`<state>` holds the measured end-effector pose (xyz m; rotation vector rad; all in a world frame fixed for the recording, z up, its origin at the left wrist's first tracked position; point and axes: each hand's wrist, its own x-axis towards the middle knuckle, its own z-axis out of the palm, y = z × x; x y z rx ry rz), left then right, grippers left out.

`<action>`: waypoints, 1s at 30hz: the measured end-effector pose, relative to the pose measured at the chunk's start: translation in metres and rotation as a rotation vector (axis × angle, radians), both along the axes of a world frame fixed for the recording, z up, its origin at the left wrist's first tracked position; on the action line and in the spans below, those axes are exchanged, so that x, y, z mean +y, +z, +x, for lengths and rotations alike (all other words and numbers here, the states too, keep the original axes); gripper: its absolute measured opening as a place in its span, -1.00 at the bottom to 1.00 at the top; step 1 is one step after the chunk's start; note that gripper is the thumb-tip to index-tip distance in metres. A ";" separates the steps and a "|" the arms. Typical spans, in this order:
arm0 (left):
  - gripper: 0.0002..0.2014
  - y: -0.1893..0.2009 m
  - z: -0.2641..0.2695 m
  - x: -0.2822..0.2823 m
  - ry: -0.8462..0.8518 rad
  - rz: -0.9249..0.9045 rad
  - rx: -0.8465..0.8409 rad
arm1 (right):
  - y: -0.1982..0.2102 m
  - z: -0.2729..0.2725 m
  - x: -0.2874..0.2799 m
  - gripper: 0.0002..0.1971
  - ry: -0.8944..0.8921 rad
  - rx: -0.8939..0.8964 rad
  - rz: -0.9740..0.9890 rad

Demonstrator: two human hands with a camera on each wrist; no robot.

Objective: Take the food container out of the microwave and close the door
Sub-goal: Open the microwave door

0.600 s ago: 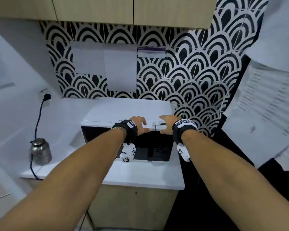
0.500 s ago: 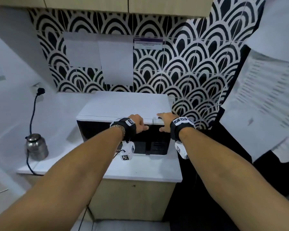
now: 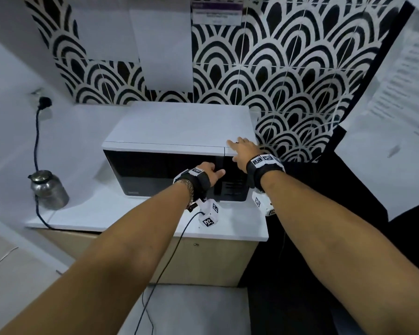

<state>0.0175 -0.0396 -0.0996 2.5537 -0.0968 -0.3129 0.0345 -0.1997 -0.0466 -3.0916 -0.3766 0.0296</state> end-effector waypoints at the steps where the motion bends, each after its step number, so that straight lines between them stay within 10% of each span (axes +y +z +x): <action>1: -0.50 -0.003 0.000 -0.002 0.015 -0.008 -0.005 | -0.001 0.002 0.001 -0.43 0.000 -0.001 -0.002; 30: -0.55 -0.015 -0.027 -0.009 0.146 -0.113 -0.066 | -0.001 0.013 -0.002 -0.43 0.024 -0.009 -0.042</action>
